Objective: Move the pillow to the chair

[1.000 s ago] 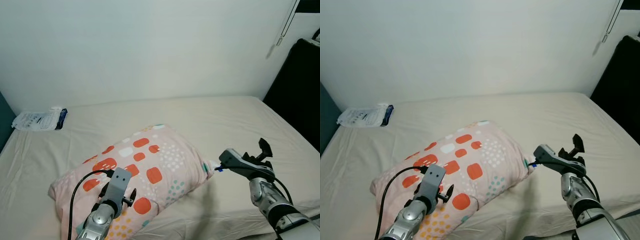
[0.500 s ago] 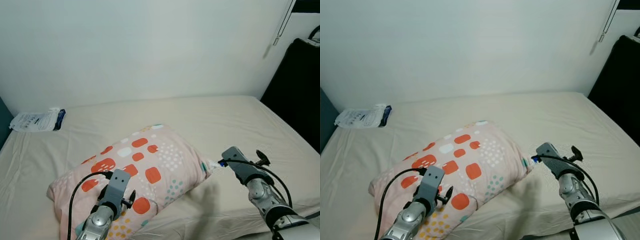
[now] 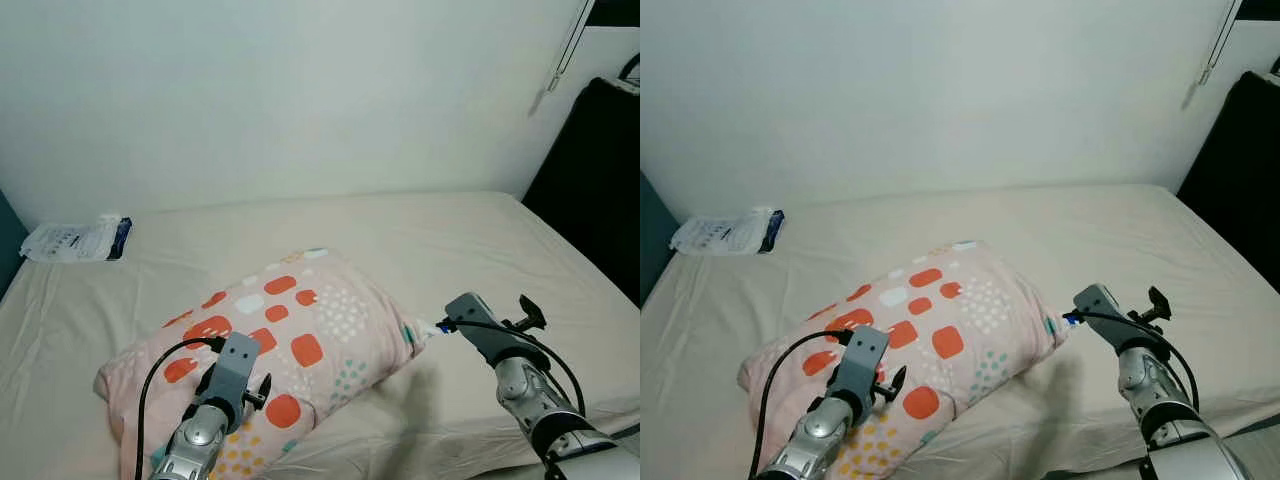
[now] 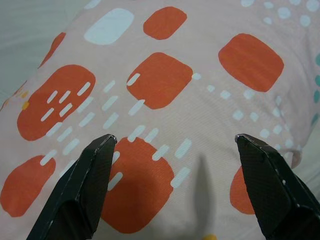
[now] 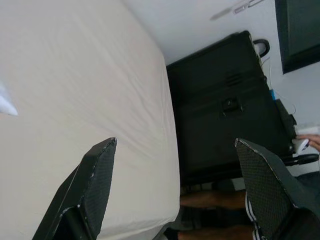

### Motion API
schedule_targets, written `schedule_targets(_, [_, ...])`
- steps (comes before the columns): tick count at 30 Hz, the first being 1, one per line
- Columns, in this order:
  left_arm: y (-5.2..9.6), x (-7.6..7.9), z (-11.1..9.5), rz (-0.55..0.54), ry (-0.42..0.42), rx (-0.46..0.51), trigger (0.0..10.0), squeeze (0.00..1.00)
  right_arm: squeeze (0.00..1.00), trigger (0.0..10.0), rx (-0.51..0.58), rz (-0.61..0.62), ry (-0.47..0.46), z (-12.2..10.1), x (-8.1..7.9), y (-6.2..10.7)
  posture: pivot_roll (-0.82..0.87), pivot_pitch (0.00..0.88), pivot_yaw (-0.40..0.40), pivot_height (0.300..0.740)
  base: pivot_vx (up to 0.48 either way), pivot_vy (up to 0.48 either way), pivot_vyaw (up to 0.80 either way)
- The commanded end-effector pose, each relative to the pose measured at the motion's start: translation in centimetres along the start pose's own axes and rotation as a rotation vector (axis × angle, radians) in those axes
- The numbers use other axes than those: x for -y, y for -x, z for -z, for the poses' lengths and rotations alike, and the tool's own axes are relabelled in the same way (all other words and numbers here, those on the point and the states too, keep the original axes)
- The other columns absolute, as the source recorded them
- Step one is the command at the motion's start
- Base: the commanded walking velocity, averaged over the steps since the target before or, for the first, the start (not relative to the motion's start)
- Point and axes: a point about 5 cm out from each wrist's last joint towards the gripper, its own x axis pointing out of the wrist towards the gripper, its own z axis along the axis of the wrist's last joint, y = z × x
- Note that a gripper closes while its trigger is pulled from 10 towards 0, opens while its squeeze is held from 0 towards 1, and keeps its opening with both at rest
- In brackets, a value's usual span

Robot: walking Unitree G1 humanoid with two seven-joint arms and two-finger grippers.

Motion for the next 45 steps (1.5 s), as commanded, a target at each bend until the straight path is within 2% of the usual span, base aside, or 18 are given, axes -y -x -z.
schedule_targets(1, [0.1,0.2,0.3,0.005,0.003,-0.012,10.0,0.00,0.00,10.0,-0.028,-0.031,-0.046,0.6,-0.2,0.2,0.03,0.000,-0.046,0.740,0.000,0.000,0.00])
schedule_targets(4, [0.1,0.2,0.3,0.004,0.004,-0.012,10.0,0.00,0.00,10.0,-0.036,-0.054,-0.065,0.7,-0.3,0.2,0.03,0.000,-0.046,0.740,0.000,0.000,0.00])
schedule_targets(5, [0.1,0.0,0.2,0.001,0.006,-0.010,10.0,0.00,0.00,10.0,-0.054,-0.098,-0.119,0.8,-0.6,0.3,0.04,0.000,-0.046,0.740,0.000,0.000,0.00])
schedule_targets(7, [0.1,0.0,0.2,0.001,0.006,-0.010,10.0,0.00,0.00,10.0,-0.054,-0.098,-0.119,0.8,-0.6,0.3,0.04,0.000,-0.046,0.740,0.000,0.000,0.00])
schedule_targets(10, [0.1,-0.1,0.0,-0.004,0.008,-0.006,10.0,0.00,0.00,10.0,-0.062,-0.160,-0.209,0.7,-1.0,0.3,0.05,0.000,-0.050,0.740,0.000,0.000,0.00])
schedule_targets(18, [0.1,0.1,0.1,-0.005,0.017,-0.006,10.0,0.00,0.00,10.0,-0.090,-0.180,-0.287,0.9,-1.1,0.4,0.04,0.000,-0.050,0.740,0.000,0.000,0.00])
schedule_targets(45, [-0.1,0.2,-0.2,-0.012,0.029,-0.002,10.0,0.00,0.00,10.0,-0.106,-0.208,-0.316,1.5,-1.0,0.6,0.03,0.000,-0.058,0.740,0.000,0.000,0.00])
